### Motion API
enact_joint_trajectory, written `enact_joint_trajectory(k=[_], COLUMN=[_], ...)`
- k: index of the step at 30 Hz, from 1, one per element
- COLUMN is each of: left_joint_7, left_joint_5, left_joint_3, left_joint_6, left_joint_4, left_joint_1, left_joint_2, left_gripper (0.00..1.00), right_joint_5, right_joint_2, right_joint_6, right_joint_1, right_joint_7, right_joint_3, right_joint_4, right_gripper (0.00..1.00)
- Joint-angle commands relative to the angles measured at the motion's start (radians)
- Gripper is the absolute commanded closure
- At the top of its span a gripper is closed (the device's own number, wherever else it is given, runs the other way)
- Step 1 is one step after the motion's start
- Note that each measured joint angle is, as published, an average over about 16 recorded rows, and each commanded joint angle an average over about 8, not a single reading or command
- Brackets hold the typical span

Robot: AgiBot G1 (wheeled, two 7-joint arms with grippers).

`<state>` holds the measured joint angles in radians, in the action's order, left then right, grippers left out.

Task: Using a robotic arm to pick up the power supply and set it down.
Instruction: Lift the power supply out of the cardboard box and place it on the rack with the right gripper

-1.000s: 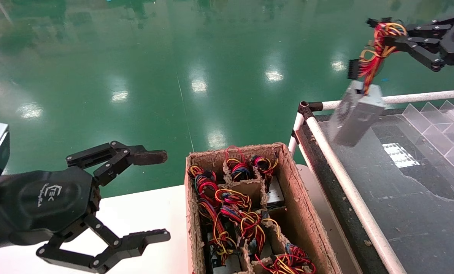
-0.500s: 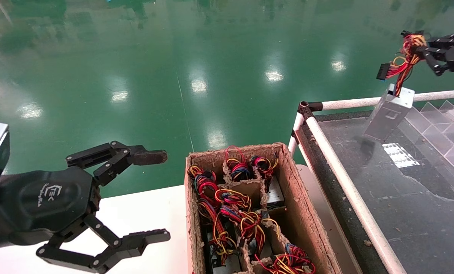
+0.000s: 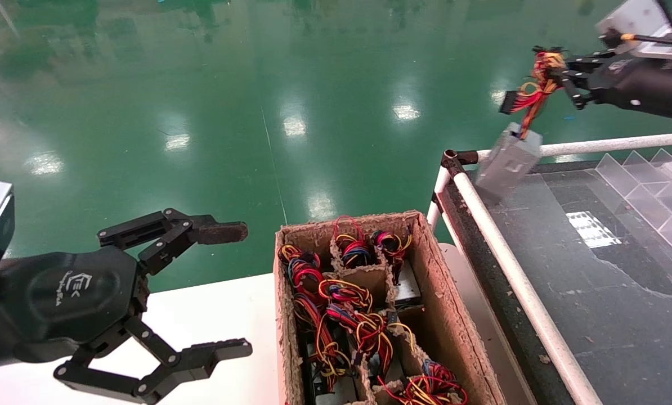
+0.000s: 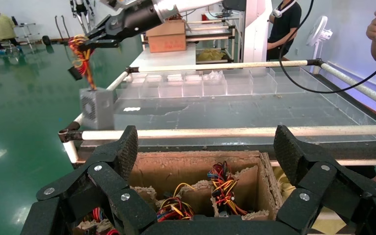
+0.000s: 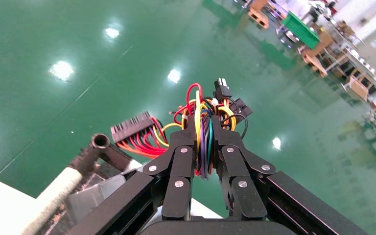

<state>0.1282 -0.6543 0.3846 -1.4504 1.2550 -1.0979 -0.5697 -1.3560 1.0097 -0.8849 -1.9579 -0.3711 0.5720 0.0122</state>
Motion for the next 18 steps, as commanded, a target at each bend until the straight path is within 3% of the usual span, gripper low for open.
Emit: enact_joint_trajectory(k=[1, 18], left_joint_7=[0.0, 0.0], left_joint_5=[0.0, 0.0], left_joint_3=[0.0, 0.0], left_joint_6=[0.0, 0.0], left_joint_4=[0.0, 0.0], left_joint_1=[0.0, 0.0], left_joint_2=[0.0, 0.0], left_gripper=[0.0, 0.0], right_joint_5=[-0.003, -0.016], right_joint_2=[0.019, 0.06], right_joint_6=[0.005, -0.039], right_joint_1=[0.002, -0.004], right_joint_7=[-0.005, -0.018], right_joint_3=[0.002, 0.011], right_joint_4=[0.003, 0.001], right_gripper=[1.0, 1.0])
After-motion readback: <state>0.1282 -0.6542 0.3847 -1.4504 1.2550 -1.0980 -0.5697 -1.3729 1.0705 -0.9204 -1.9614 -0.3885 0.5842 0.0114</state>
